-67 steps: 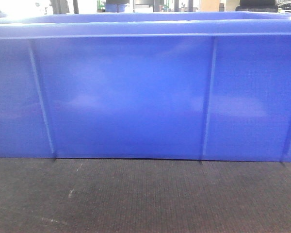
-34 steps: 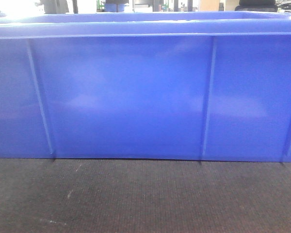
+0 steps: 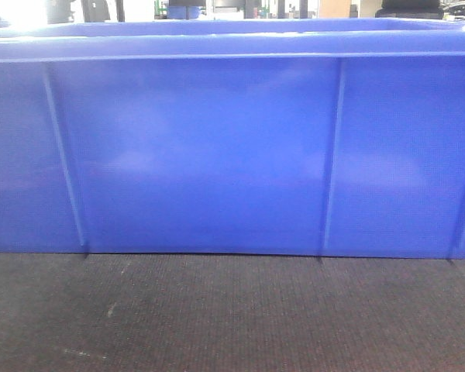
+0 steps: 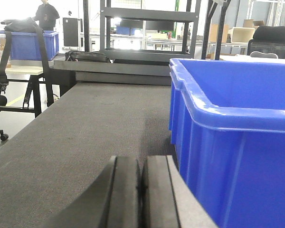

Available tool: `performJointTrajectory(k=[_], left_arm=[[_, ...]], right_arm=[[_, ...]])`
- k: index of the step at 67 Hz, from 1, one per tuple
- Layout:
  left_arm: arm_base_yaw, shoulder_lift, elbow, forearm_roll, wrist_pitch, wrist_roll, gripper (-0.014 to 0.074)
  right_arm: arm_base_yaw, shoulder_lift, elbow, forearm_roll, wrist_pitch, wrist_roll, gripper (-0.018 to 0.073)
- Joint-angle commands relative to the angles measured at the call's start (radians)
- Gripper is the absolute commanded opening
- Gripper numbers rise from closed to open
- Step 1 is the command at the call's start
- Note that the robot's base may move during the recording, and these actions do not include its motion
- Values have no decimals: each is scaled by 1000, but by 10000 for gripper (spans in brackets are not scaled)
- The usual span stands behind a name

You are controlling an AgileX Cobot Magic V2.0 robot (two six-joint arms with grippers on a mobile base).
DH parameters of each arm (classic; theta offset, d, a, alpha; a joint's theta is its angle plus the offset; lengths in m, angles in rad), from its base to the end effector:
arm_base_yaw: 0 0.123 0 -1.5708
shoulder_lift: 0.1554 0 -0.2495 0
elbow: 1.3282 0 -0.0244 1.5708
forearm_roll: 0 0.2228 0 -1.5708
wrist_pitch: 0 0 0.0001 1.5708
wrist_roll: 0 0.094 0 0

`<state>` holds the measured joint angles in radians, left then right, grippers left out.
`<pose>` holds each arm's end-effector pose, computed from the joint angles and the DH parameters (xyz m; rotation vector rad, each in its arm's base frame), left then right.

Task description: Move blue bin to conveyor side

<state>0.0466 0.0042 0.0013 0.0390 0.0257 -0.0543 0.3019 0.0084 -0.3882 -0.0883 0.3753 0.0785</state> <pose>0.0675 0.0032 0.2103 -0.0477 1.5141 0.0258 0.0347 0.0076 0.2944 -0.1995 1.4681 0.2179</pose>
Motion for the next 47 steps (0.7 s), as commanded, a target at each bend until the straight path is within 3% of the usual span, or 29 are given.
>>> performJointTrajectory(k=[1, 13, 27, 35, 47], left_arm=[[2, -4, -1, -6, -19, 1, -8], [2, -4, -1, -6, -19, 1, -8], [2, -4, -1, -6, -19, 1, -8], [2, -4, -1, -6, -19, 1, -8], [2, -4, -1, -6, -19, 1, -8]], right_arm=[[-3, -4, 0, -12, -18, -3, -76], [-7, -4, 19, -14, -18, -4, -76], [-164, -4, 108, 48, -37, -24, -76], [-244, -4, 205, 163, -150, -106, -76], [-272, -8, 387, 184, -350, -106, -76]])
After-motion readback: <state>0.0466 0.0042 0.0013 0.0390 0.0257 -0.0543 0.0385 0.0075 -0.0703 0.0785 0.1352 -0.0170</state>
